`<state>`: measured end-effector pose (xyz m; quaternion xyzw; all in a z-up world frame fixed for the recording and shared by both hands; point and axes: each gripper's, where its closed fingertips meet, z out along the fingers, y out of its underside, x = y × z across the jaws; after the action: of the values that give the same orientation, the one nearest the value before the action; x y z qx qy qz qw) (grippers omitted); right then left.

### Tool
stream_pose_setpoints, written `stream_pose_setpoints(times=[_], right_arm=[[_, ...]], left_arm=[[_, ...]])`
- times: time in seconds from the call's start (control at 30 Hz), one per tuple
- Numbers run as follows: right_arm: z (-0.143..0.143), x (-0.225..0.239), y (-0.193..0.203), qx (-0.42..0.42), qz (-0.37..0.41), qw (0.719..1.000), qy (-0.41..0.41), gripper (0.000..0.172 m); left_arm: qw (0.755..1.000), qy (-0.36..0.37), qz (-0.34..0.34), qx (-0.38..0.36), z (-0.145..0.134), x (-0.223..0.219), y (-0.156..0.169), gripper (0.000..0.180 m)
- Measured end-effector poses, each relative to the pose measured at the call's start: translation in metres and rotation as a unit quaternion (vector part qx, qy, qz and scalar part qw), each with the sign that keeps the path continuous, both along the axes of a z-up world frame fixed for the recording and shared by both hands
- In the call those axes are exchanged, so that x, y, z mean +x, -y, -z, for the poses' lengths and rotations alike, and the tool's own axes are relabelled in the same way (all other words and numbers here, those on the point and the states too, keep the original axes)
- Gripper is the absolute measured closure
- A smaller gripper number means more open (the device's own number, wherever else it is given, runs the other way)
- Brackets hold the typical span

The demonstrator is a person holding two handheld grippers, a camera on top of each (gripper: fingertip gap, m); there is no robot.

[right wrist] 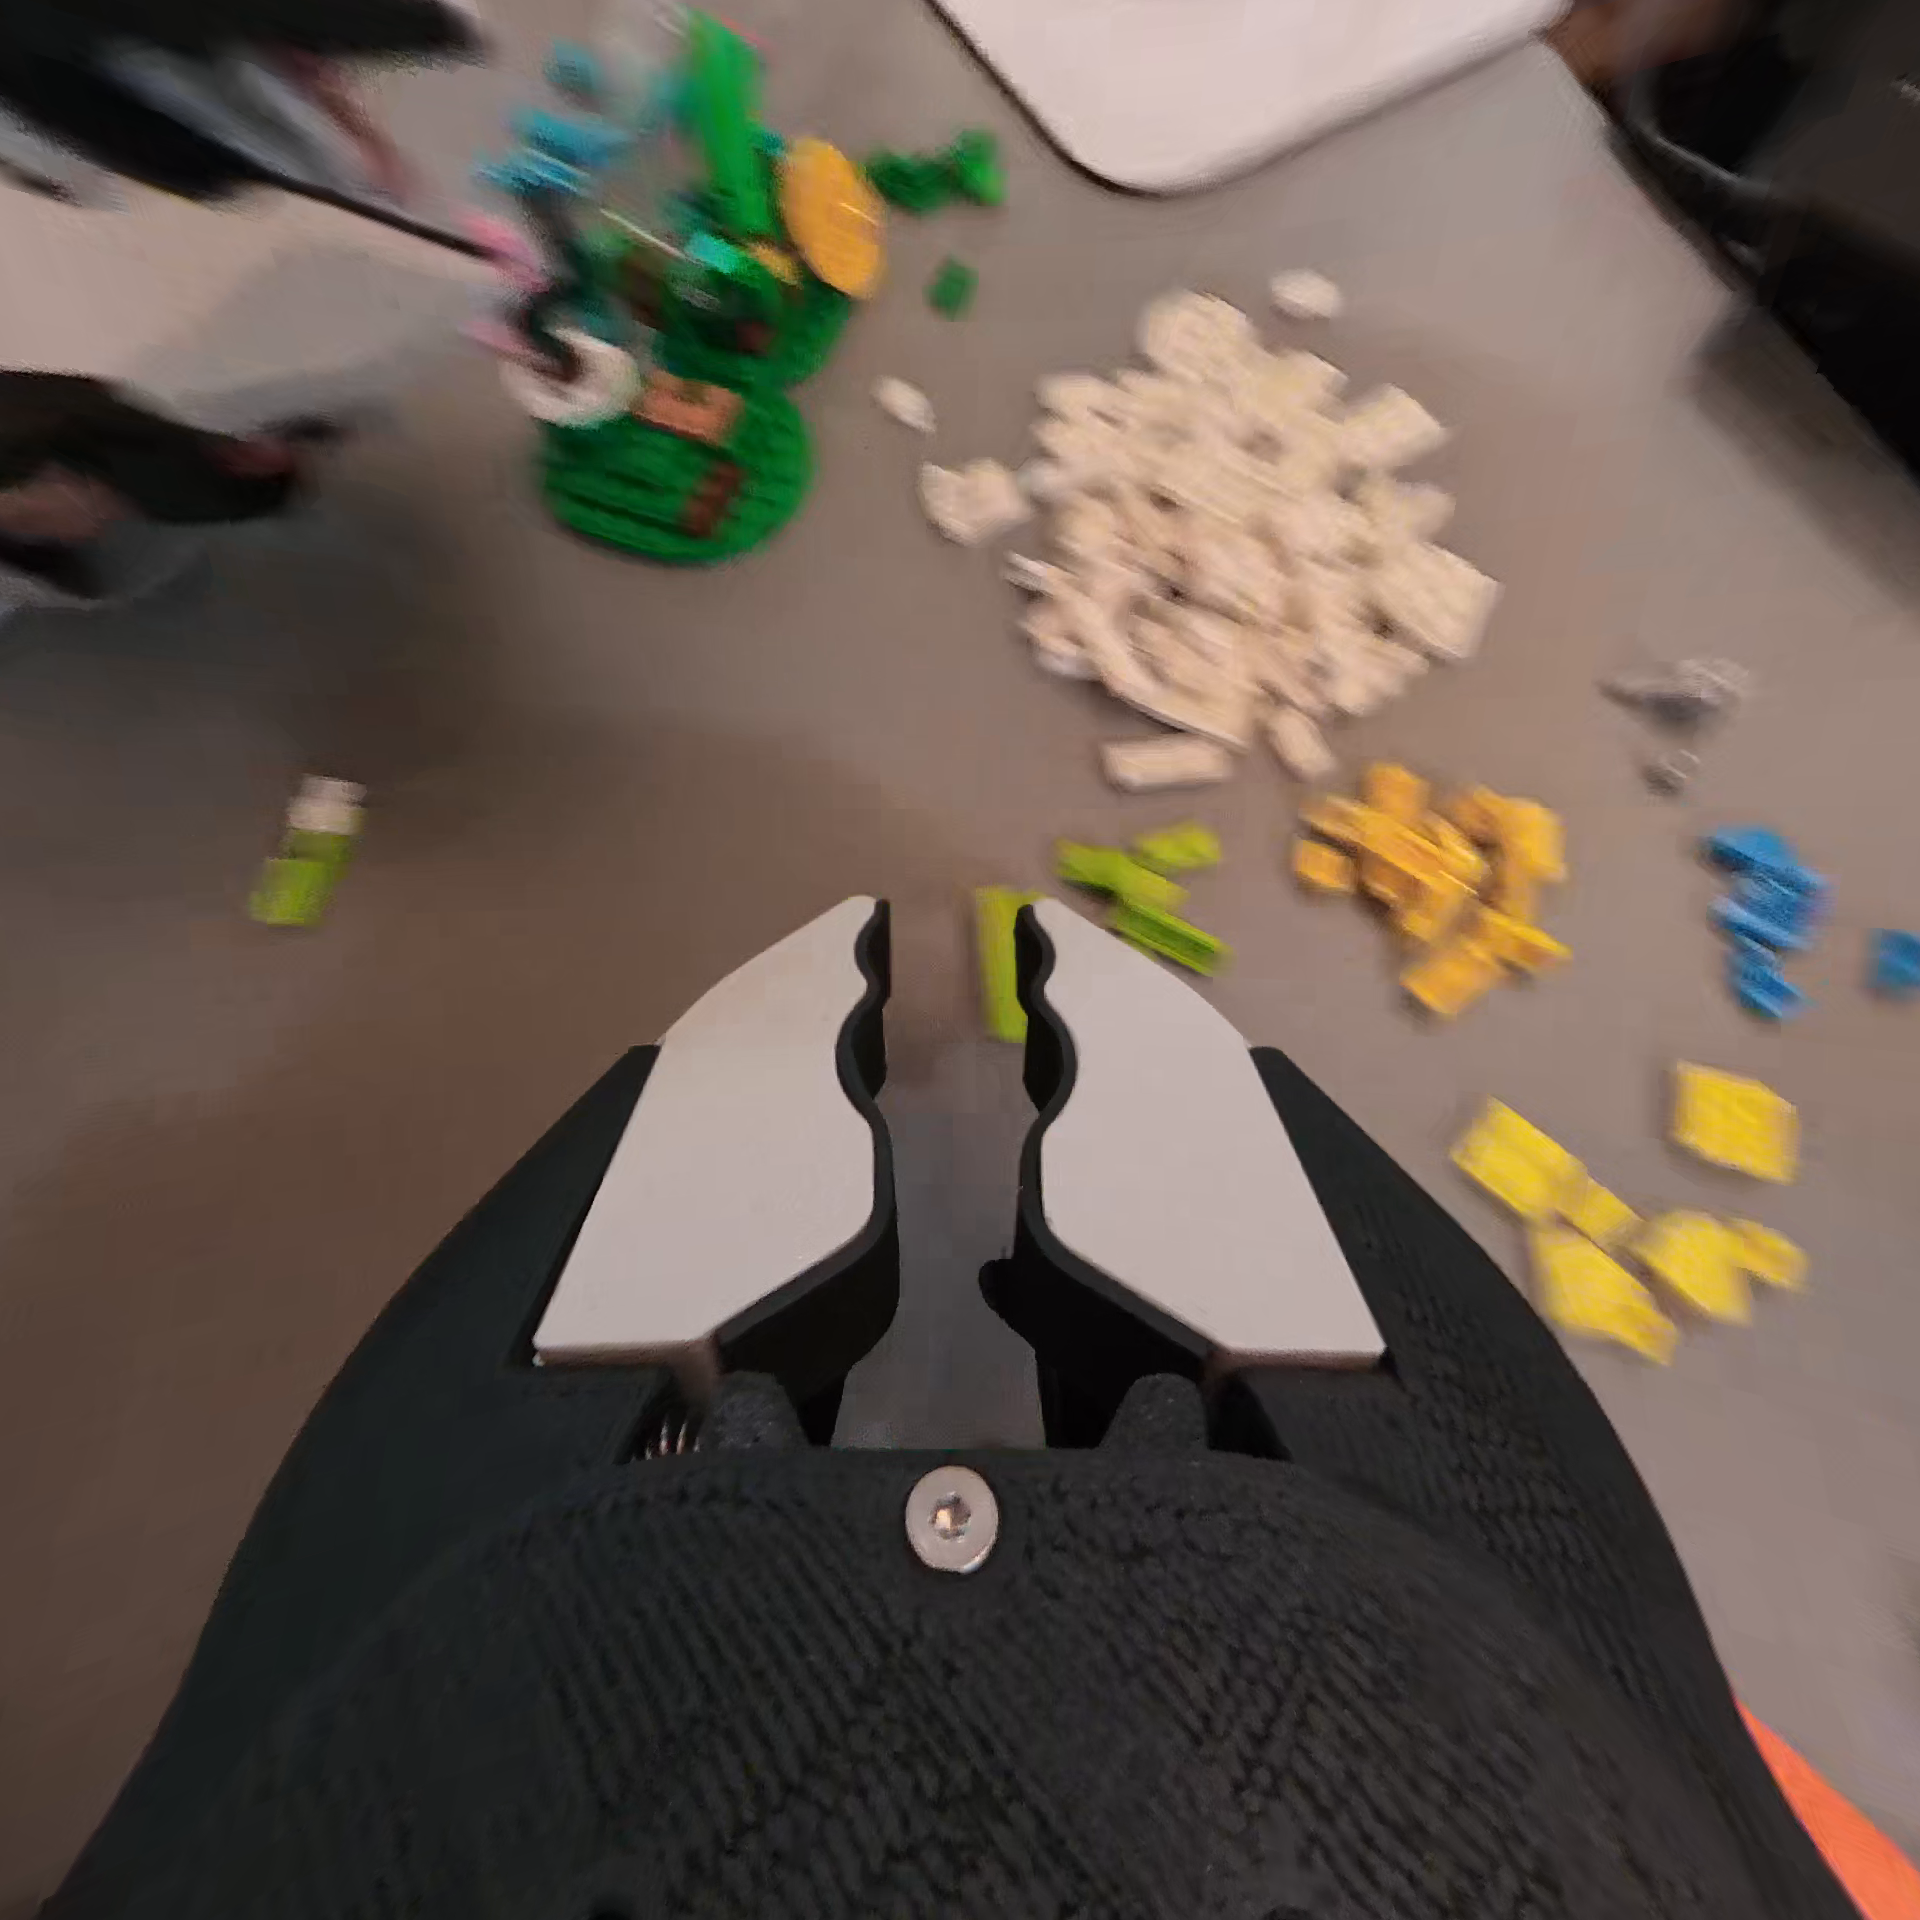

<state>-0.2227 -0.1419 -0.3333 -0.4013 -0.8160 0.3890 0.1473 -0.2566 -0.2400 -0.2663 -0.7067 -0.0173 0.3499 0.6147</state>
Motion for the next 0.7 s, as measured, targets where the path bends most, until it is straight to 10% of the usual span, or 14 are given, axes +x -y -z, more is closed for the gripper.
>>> stream_pose_setpoints(times=[0.3, 0.7], right_arm=[[0.018, 0.083, 0.139, -0.036, -0.213, 0.971, 0.104, 0.146], [0.035, 0.072, 0.134, 0.116, -0.135, 0.984, 0.012, 0.165]], left_arm=[[0.999, -0.005, -0.011, 0.035, -0.012, -0.005, 0.009, 0.163], [0.999, 0.003, 0.013, 0.033, -0.011, 0.003, 0.005, 0.165]])
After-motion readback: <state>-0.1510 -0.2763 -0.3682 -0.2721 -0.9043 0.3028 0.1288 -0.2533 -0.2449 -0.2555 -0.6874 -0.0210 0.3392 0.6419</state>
